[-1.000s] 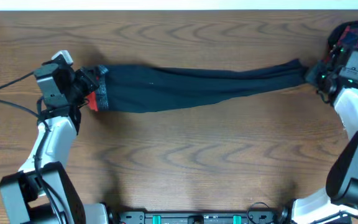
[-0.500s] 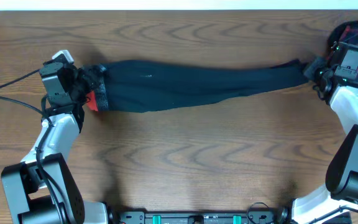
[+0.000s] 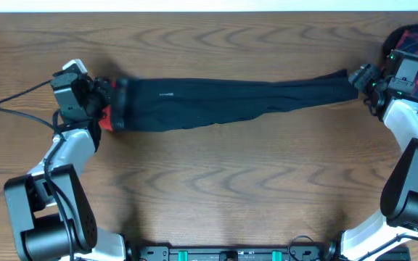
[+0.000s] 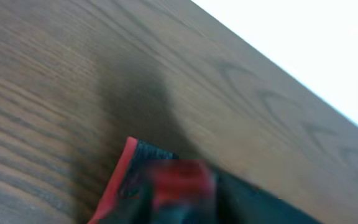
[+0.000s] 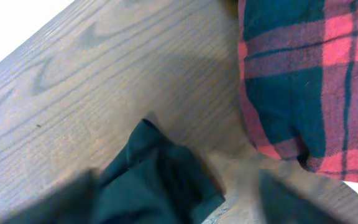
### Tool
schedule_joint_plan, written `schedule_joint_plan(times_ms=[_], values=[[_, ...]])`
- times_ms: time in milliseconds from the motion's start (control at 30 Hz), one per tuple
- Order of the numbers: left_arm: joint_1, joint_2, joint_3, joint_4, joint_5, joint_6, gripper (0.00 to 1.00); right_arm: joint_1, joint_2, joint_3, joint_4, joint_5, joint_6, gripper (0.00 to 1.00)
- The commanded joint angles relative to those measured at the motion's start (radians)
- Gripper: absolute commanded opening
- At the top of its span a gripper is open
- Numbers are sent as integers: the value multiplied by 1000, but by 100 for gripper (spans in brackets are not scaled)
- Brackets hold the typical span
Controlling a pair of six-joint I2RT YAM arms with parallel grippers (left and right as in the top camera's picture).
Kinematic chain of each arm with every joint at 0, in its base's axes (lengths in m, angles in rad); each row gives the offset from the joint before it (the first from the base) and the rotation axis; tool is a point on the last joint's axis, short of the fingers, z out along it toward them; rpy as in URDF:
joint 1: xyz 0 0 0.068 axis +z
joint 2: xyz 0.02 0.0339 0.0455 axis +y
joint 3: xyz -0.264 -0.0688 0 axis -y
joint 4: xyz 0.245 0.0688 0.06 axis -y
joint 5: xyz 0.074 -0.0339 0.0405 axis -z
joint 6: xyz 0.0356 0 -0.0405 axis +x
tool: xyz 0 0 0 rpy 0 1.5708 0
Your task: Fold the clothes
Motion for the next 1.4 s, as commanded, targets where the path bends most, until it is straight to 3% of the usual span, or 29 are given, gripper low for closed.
schedule_joint_plan(times_ms=[0, 67, 133, 367, 500, 700, 800, 1067, 1367], values=[[-6, 5, 32, 15, -18, 11, 50, 3, 12, 19, -1, 15, 15, 99], [-6, 4, 32, 14, -18, 10, 63, 3, 12, 19, -8, 11, 14, 99], [-6, 4, 32, 13, -13, 10, 69, 3, 12, 19, -21, -14, -2, 99], [-6, -18, 32, -11, 142, 7, 73, 3, 11, 19, -77, -154, -98, 99], [-13, -49, 32, -116, 224, 11, 64, 3, -7, 19, -116, -199, -132, 99], [-79, -60, 31, -317, 230, 110, 24, 4, -89, 19, -177, -253, -184, 99], [-117, -60, 31, -363, 229, 145, 13, 4, -130, 19, -222, -291, -216, 99], [-174, -45, 28, -483, 101, 139, 11, 4, -159, 19, -401, -362, -270, 99], [-182, 94, 28, -426, 80, 138, 11, 7, -159, 19, -461, -363, -270, 99]])
